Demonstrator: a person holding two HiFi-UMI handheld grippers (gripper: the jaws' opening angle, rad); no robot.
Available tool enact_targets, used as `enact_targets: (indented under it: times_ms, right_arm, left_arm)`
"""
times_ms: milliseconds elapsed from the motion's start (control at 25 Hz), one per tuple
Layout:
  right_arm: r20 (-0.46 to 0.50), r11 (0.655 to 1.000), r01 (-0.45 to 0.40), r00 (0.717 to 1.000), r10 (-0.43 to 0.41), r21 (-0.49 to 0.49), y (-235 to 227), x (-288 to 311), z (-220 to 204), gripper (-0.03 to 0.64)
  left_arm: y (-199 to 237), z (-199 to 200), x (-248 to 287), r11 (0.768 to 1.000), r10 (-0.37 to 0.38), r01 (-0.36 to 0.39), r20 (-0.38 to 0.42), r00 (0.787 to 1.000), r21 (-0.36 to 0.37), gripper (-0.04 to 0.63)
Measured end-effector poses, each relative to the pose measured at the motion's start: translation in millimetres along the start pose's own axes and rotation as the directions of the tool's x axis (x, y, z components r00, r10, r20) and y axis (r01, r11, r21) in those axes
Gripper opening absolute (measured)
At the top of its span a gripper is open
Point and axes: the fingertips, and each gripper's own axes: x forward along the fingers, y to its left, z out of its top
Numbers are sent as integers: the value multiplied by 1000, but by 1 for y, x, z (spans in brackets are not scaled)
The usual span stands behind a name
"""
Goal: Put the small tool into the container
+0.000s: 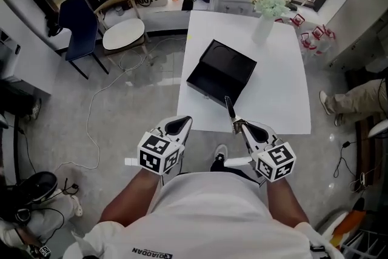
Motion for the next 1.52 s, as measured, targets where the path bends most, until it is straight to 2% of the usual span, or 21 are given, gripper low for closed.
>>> enact_targets:
  times_ms: [320,640,920,1240,1520]
  right_arm:
    - [-26,996,-93,995,93,-10,-49,24,8,12]
    - [-31,987,-161,987,161,-23,-78,38,12,11]
    - [-49,987,-162,986,161,-20,-85,53,15,12]
    - [-84,997,-68,994,65,-25,-89,81,22,12]
    - [-95,1000,-12,995,10,-24,-85,99,27,12]
  left_arm:
    - [8,21,43,996,83,-83,-1,997,-36,9]
    - [12,33,72,986,160,-159,5,987,-55,9]
    - [17,33,77,987,148,-148,-11,989,-58,9]
    - [41,44,85,998,53,-54,-38,998,-13,9]
    - [68,52,88,1000,7,-7,-36,999,1,9]
